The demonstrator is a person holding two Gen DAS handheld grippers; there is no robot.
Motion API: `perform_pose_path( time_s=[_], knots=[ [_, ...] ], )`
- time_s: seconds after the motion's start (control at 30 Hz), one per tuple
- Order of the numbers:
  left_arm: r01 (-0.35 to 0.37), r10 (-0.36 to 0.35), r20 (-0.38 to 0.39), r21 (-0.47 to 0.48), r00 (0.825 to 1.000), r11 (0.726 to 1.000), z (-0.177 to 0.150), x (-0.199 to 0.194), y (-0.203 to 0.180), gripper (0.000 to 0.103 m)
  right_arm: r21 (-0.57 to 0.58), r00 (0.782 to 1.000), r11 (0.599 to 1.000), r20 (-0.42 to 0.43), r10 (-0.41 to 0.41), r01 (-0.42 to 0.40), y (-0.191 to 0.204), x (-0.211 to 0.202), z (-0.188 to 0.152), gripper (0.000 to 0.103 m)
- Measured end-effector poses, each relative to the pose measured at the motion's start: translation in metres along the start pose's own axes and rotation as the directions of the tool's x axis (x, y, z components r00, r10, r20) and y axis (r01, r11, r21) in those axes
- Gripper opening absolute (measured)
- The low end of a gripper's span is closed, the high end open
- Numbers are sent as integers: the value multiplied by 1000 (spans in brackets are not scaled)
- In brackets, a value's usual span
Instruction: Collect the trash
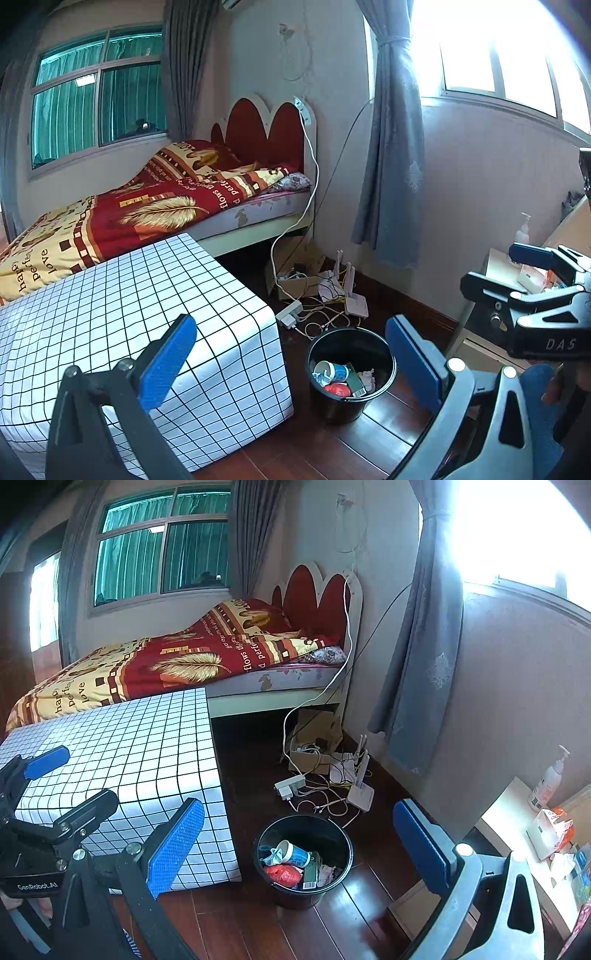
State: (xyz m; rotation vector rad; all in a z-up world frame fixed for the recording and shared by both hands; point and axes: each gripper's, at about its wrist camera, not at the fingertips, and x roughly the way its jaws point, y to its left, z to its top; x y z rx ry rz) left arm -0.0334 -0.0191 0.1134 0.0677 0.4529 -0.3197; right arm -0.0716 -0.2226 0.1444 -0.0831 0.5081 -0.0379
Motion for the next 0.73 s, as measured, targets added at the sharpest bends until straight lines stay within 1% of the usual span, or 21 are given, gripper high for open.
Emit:
perform_pose_path(
  time_s=[0.2,0.27,0.33,0.4,0.57,0.73],
  knots=[
    [17,-17,3,10,1000,1000,-1,0,-2,103,0,1000,1000,-1,0,0,0,0,0,103],
    [10,-10,-1,13,1000,1000,-2,2,-2,103,0,1000,1000,-2,0,0,1,1,-1,103],
    [-5,6,-18,36,1000,999,-4,6,-3,103,0,1000,1000,-7,-1,1,1,2,-2,103],
    [-9,10,-15,55,1000,998,-6,8,-4,103,1,1000,1000,-12,0,0,1,4,-4,103],
    [22,-23,16,40,1000,999,-6,5,0,103,7,1000,1000,-15,-1,2,2,5,-6,103],
    [38,-38,-13,21,999,999,-10,9,0,103,7,1000,1000,-18,-2,2,2,6,-7,103]
  ],
)
